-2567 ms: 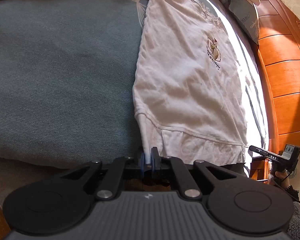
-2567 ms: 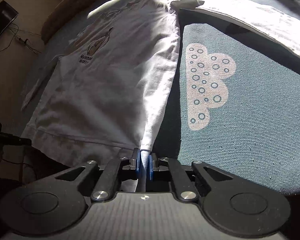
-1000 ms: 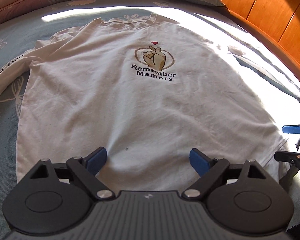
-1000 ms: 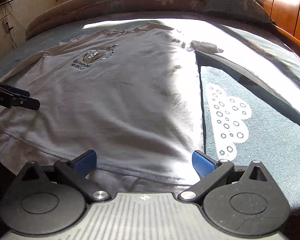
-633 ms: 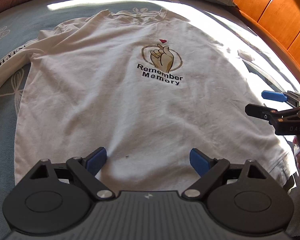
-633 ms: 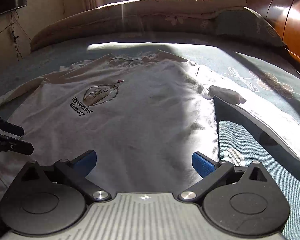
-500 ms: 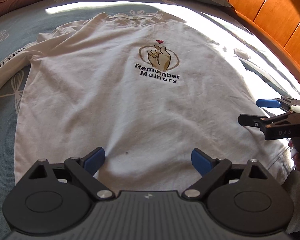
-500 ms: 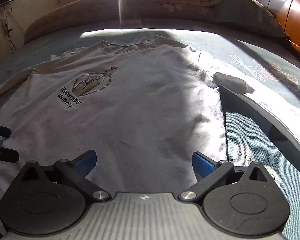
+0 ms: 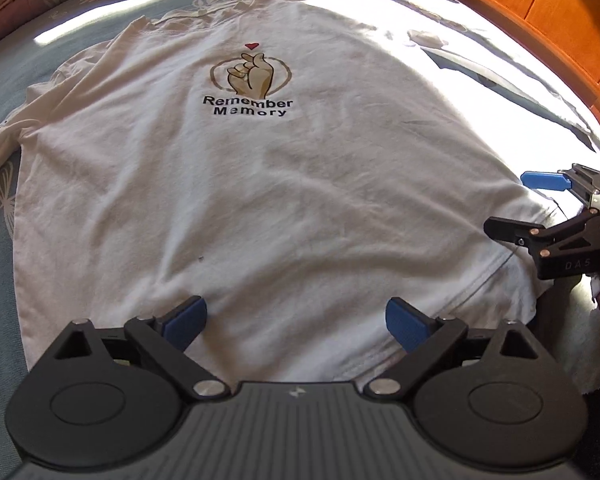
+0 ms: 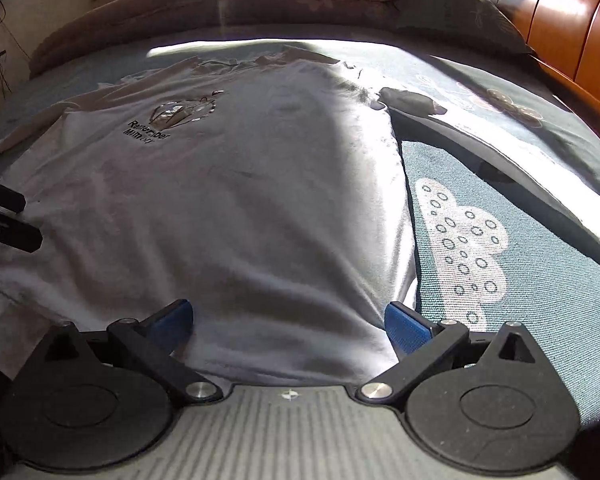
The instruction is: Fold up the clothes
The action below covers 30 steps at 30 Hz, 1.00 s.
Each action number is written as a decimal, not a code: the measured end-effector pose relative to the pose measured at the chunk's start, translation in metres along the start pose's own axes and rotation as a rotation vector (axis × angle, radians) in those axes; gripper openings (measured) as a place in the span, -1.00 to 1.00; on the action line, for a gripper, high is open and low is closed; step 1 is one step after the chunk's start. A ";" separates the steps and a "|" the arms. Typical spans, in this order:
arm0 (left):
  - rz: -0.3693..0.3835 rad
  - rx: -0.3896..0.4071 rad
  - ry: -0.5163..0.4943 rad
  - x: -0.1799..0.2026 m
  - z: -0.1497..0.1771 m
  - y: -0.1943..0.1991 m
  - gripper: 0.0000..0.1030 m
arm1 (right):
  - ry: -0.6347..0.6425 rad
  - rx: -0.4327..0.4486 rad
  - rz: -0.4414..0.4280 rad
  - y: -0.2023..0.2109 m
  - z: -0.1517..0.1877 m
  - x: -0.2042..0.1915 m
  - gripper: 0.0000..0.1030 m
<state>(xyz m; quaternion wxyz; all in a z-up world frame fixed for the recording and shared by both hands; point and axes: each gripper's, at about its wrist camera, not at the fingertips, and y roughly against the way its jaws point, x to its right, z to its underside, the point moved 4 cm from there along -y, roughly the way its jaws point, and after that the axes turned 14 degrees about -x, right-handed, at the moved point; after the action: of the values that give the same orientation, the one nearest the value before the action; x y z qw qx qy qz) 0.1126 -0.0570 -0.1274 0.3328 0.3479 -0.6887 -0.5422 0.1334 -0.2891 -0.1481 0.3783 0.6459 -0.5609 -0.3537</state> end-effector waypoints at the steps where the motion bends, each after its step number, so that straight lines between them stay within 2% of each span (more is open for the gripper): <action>1: -0.024 -0.016 -0.037 0.006 0.009 -0.001 0.88 | 0.000 0.002 0.001 0.000 0.000 0.000 1.00; 2: -0.048 -0.030 -0.074 0.012 0.018 -0.002 0.92 | 0.001 0.004 -0.001 0.000 0.001 0.000 1.00; 4: -0.030 -0.082 -0.112 0.019 0.031 -0.002 0.95 | 0.006 0.007 -0.006 0.001 0.002 0.000 1.00; 6: -0.070 -0.115 -0.180 0.026 0.039 0.002 0.95 | 0.008 0.013 -0.007 0.001 0.003 0.000 1.00; 9: -0.077 -0.051 -0.168 0.027 0.030 0.011 0.95 | 0.009 0.018 -0.004 0.001 0.004 0.000 1.00; 12: -0.006 0.006 -0.123 0.030 0.015 0.010 0.95 | 0.022 0.006 -0.004 0.003 0.004 -0.001 1.00; 15: 0.056 -0.015 -0.149 0.044 0.014 -0.001 0.95 | 0.074 -0.019 -0.028 0.010 0.007 -0.005 1.00; 17: 0.036 -0.022 -0.178 0.050 0.022 -0.003 0.97 | 0.124 -0.026 -0.071 0.016 0.014 -0.010 1.00; 19: 0.018 -0.031 -0.203 0.053 0.028 -0.001 0.97 | 0.173 -0.036 -0.078 0.019 0.024 -0.014 1.00; 21: 0.053 -0.062 -0.197 0.047 0.029 0.006 0.97 | 0.217 -0.046 -0.084 0.023 0.033 -0.017 1.00; 24: 0.046 -0.002 -0.159 0.031 0.014 0.021 0.97 | 0.243 -0.054 -0.079 0.030 0.027 -0.019 1.00; 27: 0.037 0.074 -0.110 0.011 -0.010 0.031 0.97 | 0.243 -0.020 -0.084 0.027 0.011 -0.028 1.00; 30: 0.103 0.143 -0.029 -0.019 -0.039 0.036 0.97 | 0.242 -0.035 -0.091 0.016 0.003 -0.039 1.00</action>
<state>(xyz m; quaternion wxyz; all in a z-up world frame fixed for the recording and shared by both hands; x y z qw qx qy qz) 0.1514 -0.0548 -0.0859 0.3247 0.3271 -0.7473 -0.4787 0.1184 -0.2524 -0.1344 0.4380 0.7021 -0.4749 -0.2996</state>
